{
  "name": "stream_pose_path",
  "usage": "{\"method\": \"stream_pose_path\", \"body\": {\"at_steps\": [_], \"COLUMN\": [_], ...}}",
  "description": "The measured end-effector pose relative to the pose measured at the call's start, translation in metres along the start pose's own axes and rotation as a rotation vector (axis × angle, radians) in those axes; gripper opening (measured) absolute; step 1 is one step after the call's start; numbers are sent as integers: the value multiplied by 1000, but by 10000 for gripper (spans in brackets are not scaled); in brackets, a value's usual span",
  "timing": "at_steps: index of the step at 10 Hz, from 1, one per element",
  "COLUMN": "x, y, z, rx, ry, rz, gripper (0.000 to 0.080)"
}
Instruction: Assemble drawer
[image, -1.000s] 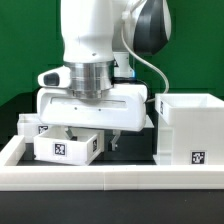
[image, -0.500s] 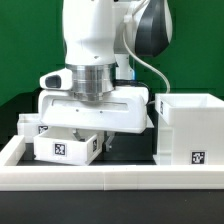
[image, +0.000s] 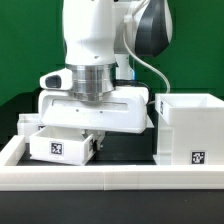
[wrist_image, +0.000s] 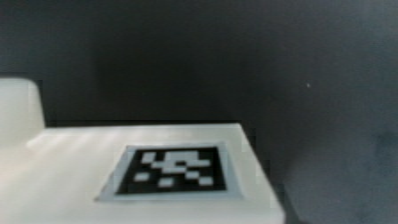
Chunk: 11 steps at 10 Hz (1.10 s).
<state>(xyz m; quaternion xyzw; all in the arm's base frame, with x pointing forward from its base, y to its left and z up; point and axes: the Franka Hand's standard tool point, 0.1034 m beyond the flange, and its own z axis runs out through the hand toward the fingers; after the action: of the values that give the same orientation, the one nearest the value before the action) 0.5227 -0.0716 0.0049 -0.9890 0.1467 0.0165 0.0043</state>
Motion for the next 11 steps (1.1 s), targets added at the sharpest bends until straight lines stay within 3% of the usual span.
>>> {"method": "stream_pose_path", "body": {"at_steps": [4,5,11], "x": [0,-2,-8], "y": [-3,-12,-14], "z": [-1,-6,-12], "rx": [-4,-9,-2], "ry": [1,8,7], "rz": [-16,-61,-345], "gripper": [41,41,41]}}
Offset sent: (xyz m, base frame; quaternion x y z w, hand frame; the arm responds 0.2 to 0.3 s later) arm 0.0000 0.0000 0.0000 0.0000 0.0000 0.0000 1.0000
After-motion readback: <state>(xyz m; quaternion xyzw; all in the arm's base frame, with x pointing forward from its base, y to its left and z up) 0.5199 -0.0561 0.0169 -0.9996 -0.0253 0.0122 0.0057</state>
